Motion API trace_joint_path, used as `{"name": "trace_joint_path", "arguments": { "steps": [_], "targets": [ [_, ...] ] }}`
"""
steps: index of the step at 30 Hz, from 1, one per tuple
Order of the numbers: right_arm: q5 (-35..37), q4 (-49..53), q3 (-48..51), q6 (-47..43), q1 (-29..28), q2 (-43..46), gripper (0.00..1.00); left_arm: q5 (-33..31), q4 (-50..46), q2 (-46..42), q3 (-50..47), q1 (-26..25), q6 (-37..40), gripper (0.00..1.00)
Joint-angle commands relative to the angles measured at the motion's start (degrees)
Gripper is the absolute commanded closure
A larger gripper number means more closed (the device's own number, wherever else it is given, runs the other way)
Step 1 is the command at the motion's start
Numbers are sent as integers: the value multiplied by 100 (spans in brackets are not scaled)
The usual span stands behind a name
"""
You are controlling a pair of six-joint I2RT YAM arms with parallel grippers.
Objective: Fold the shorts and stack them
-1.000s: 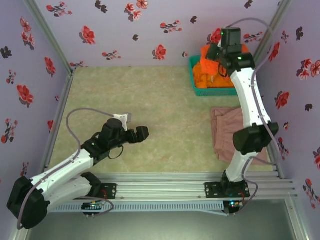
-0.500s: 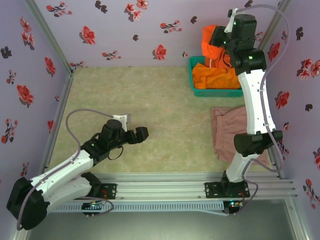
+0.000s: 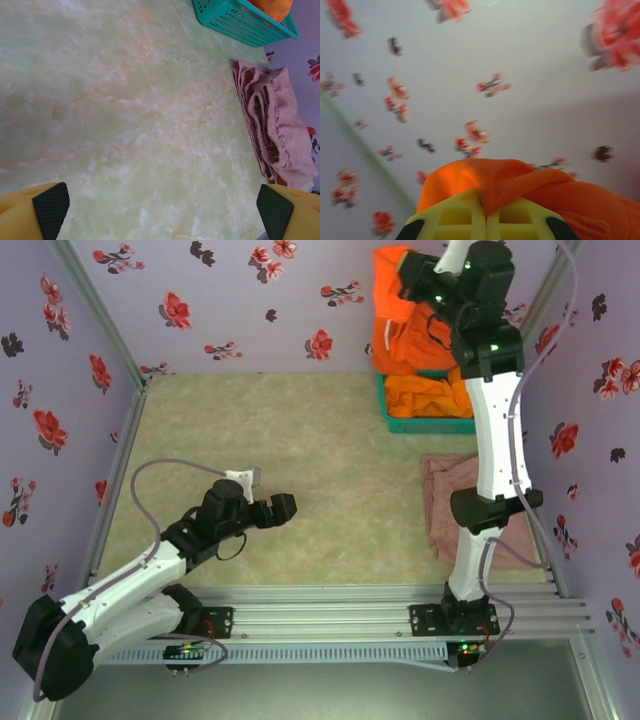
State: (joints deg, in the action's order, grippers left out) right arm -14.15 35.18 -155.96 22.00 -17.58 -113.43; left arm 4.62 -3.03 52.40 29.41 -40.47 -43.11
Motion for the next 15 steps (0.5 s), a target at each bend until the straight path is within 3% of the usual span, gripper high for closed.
{"name": "trace_joint_path", "arguments": {
  "steps": [1,9,15],
  "targets": [
    [-718,-778,-217,179,-623,16,100,-176,130,-142,-84,62,-4,1],
    [-877,-1579,-315,221,-1746,-43,100,-335,104,-348,-155,65,-55,1],
    [-858,-1080,-266,137,-1841,11,100,-531,-20,-713,-229,62,-75,1]
  ]
}}
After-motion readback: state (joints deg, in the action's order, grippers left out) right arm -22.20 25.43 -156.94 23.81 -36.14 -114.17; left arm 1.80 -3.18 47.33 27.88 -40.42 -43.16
